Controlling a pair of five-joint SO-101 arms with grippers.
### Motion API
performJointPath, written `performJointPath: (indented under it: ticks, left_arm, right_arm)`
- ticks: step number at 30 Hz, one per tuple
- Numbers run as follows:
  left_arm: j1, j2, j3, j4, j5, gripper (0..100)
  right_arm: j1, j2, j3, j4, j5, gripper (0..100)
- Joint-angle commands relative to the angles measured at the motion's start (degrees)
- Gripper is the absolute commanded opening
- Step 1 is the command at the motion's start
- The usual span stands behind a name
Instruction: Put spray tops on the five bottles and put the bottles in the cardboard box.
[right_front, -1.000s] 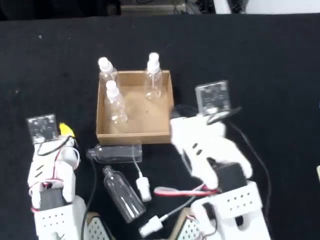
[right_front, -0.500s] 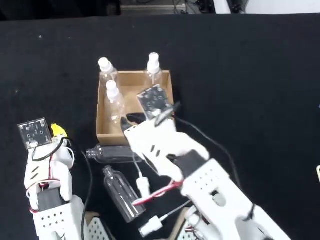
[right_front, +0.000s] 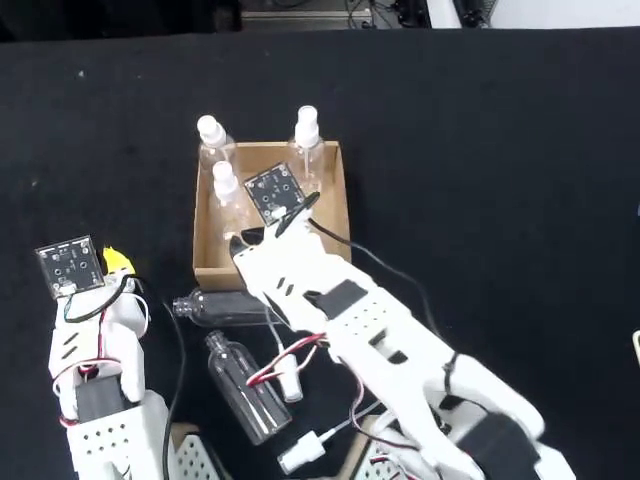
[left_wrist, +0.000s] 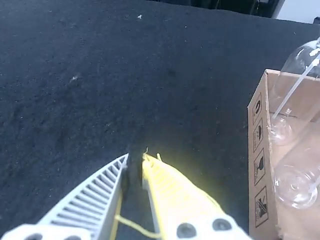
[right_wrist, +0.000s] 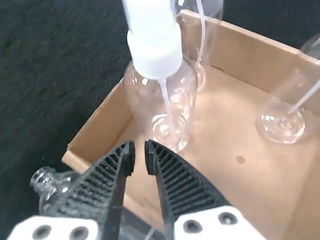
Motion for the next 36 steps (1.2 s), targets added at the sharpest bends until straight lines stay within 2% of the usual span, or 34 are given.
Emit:
performJointPath:
  ticks: [1,5,14,29,36]
  left_arm:
    - [-0.4,-0.4,1.4,-1.4,0.6,3]
    - [-0.1,-0.3,1.4,-1.4,0.6,3]
    - [-0.1,-0.3,1.4,-1.4,0.6,3]
    - [-0.4,-0.3,1.4,-1.4,0.6,3]
    - [-0.4,-0.3,1.4,-1.4,0.6,3]
  right_arm:
    - [-0.5,2.4,-0.6,-5.9,3.7,1.0]
    - [-0.5,7.0,-0.6,-12.3,8.2,1.0]
    - [-0.8,14.8,-0.6,-24.0,8.4,1.0]
    - [-1.0,11.2,1.0,-23.3,8.4,1.0]
    - [-0.3,3.8,-1.1,-7.8,8.4,1.0]
